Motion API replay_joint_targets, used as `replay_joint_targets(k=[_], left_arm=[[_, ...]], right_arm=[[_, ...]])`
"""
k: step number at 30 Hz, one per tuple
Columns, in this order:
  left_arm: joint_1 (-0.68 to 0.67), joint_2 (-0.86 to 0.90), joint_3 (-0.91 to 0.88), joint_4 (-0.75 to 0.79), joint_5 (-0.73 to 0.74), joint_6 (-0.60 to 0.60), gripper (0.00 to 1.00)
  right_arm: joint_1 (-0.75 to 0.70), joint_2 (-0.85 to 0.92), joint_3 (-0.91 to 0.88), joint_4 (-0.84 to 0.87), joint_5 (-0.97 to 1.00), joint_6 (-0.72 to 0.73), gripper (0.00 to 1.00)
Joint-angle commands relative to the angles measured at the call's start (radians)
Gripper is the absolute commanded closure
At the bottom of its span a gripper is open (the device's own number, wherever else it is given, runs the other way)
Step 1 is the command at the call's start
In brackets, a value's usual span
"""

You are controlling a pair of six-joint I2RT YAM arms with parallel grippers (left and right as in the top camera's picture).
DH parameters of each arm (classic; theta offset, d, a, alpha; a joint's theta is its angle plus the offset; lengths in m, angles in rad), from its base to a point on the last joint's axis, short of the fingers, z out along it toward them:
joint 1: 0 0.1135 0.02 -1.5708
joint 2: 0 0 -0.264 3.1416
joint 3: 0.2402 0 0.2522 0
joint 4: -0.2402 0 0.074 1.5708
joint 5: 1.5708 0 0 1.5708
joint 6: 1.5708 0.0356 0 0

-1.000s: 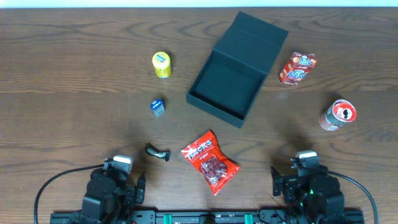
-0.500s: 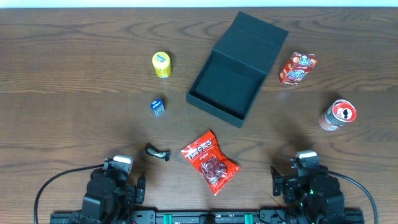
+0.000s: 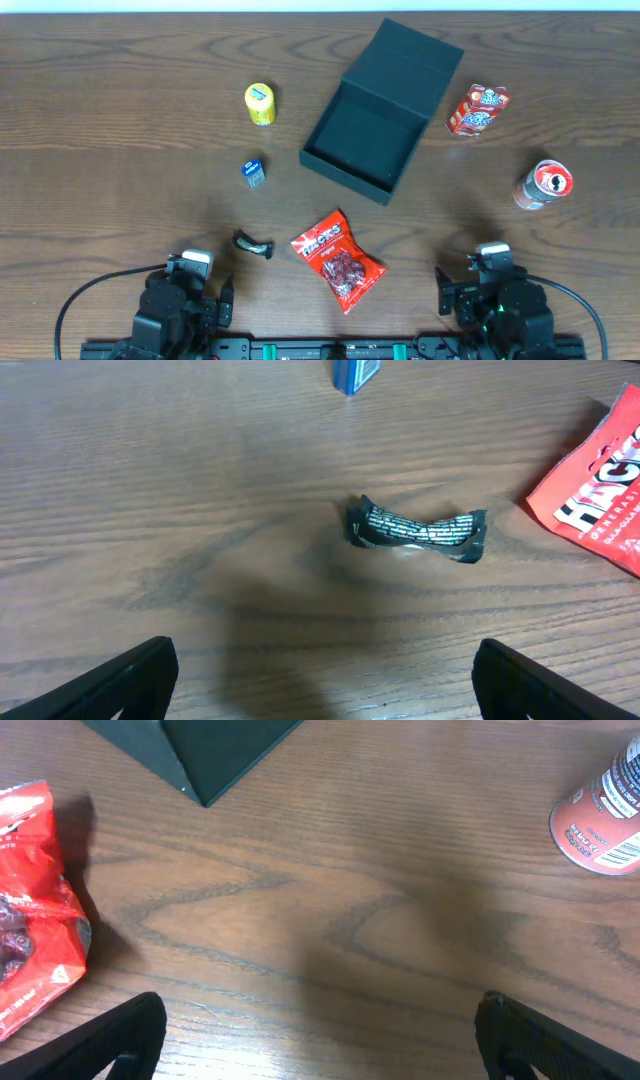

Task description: Pack container

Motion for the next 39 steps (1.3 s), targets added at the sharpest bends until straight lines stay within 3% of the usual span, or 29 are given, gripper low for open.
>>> replay_joint_targets(k=[1, 11, 20, 25, 34, 39], left_arm=[[0.004, -0.009, -0.03, 0.016, -0.021, 0.018, 0.05], [0.004, -0.009, -0.03, 0.144, -0.007, 0.017, 0.05], [0.004, -0.009, -0.03, 0.149, 0.008, 0.017, 0.05], [0.004, -0.009, -0.03, 0.156, 0.008, 0.017, 0.05], [0.004, 0.008, 0.018, 0.349, 0.245, -0.081, 0.05], [0.002, 0.12, 0.14, 0.348, 0.274, -0.079, 0.05]], right_arm=[[0.0, -0.007, -0.005, -0.005, 0.003, -0.012, 0.01], [0.0, -0.007, -0.005, -0.005, 0.003, -0.012, 0.01], [0.0, -0.007, -0.005, 0.005, 0.023, -0.013, 0.01], [0.0, -0.007, -0.005, 0.128, 0.026, -0.008, 0.01], [-0.001, -0.006, -0.006, 0.354, 0.05, -0.008, 0.01], [-0.001, -0.006, 0.007, 0.499, -0.077, 0.103, 0.01]])
